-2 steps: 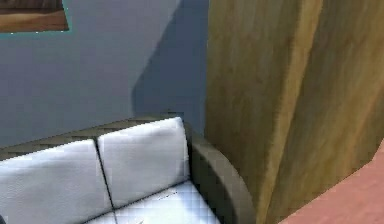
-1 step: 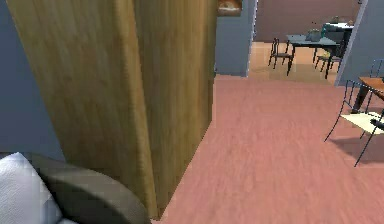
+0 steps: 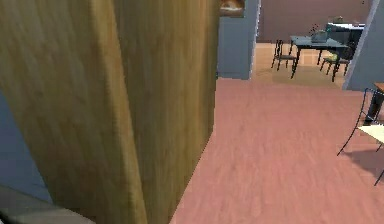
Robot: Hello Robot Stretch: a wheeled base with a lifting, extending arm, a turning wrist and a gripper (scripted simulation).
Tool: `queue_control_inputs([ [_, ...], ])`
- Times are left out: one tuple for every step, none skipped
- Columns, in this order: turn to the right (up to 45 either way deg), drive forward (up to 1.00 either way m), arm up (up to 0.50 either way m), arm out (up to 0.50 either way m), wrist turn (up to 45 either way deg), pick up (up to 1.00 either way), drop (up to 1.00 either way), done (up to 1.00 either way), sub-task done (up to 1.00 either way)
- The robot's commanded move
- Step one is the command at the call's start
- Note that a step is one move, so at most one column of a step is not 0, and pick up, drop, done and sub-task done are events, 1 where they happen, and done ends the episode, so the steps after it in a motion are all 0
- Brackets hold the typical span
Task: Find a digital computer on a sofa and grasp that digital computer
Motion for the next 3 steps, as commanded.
queue_control_inputs([
  [45.0,0.00,0.00,0.00,0.0,0.00,0.00,0.00,0.00],
  [45.0,0.00,0.00,0.00,0.0,0.00,0.00,0.00,0.00],
  [45.0,0.00,0.00,0.00,0.0,0.00,0.00,0.00,0.00],
])
